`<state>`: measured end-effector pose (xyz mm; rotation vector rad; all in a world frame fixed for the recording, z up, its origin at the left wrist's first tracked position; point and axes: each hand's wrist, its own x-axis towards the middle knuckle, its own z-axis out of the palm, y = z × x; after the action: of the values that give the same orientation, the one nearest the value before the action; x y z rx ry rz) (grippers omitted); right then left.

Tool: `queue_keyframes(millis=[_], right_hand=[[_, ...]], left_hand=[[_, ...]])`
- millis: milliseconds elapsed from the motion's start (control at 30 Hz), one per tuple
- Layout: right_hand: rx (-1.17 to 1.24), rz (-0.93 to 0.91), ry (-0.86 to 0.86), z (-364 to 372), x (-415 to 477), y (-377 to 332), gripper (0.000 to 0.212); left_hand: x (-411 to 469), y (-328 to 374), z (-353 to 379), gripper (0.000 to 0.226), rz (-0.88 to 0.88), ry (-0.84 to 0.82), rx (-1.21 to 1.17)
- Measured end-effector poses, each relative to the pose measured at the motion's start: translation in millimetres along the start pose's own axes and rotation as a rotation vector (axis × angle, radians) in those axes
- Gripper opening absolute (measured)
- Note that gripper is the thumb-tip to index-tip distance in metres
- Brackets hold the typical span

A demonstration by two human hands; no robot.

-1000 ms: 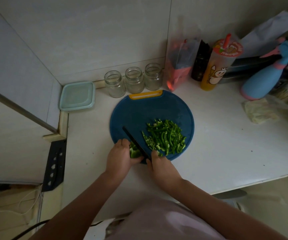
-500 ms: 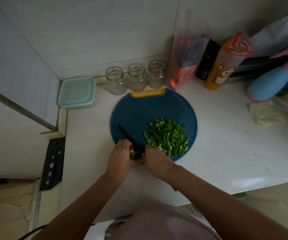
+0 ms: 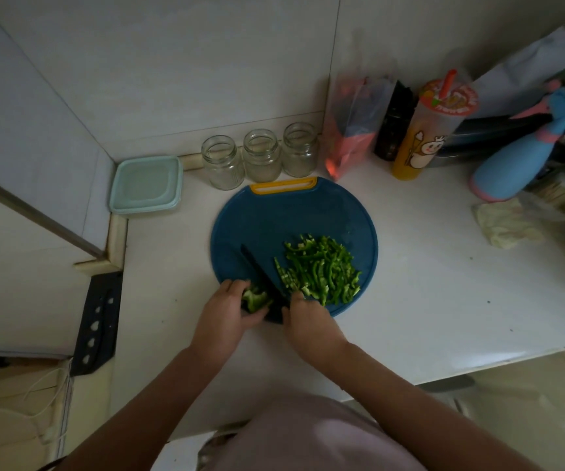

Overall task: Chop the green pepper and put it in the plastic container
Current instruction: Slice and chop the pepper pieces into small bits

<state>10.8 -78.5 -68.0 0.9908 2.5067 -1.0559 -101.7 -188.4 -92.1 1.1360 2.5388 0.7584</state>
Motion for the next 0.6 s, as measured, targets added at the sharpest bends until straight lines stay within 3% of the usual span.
queue_keyframes(millis=[233,600], right_hand=[[0.165,0.002,0.045,-16.9,-7.0,16.4,0.021],[0.161,-0.129,0.134,-8.8,-18.2,17.7,0.022]], left_hand=[[1.8,8.6,2.0,0.062,-0.010,0.060,-0.026],[2.9,11.5,3.8,0.058,-0.039,0.046,-0.033]])
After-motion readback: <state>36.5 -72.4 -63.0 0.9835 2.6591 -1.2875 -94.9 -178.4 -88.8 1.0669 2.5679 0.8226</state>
